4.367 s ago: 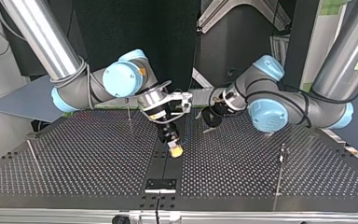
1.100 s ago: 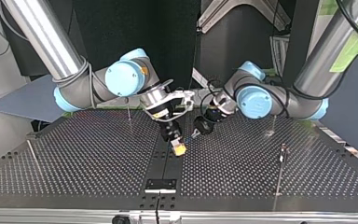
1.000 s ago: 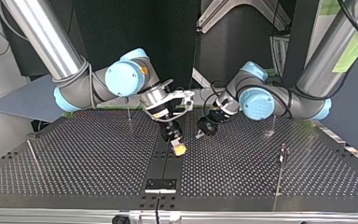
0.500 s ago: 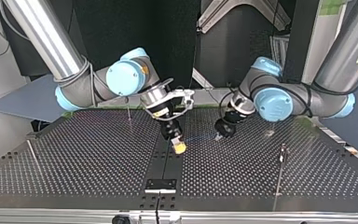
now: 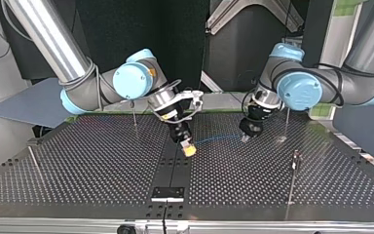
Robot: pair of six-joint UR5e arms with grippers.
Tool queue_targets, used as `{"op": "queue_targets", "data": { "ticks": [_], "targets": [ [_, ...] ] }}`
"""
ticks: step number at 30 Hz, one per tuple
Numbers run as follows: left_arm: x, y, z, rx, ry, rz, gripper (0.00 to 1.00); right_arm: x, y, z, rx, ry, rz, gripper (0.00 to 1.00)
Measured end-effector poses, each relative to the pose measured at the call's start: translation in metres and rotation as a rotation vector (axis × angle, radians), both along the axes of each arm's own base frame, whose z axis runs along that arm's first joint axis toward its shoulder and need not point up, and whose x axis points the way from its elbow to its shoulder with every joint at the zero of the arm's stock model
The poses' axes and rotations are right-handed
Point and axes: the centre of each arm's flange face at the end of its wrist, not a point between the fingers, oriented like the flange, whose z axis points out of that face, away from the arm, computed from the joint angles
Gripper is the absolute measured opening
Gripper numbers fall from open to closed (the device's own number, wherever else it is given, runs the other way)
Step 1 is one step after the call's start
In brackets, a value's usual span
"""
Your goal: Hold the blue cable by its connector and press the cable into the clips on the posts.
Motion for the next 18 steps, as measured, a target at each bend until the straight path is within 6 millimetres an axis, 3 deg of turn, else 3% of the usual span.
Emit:
{"op": "queue_targets", "data": {
  "ticks": [12,18],
  "targets": [
    [-0.033,0.026,0.027,0.122,-0.004,0.11,0.0,0.004,0.006,0.0,-0.009,0.009,0.016,0.0],
    [-0.044,0.039,0.046,0.178,-0.039,0.169,0.0,0.007,0.016,0.011,-0.031,0.008,0.027,0.0]
  ]
}}
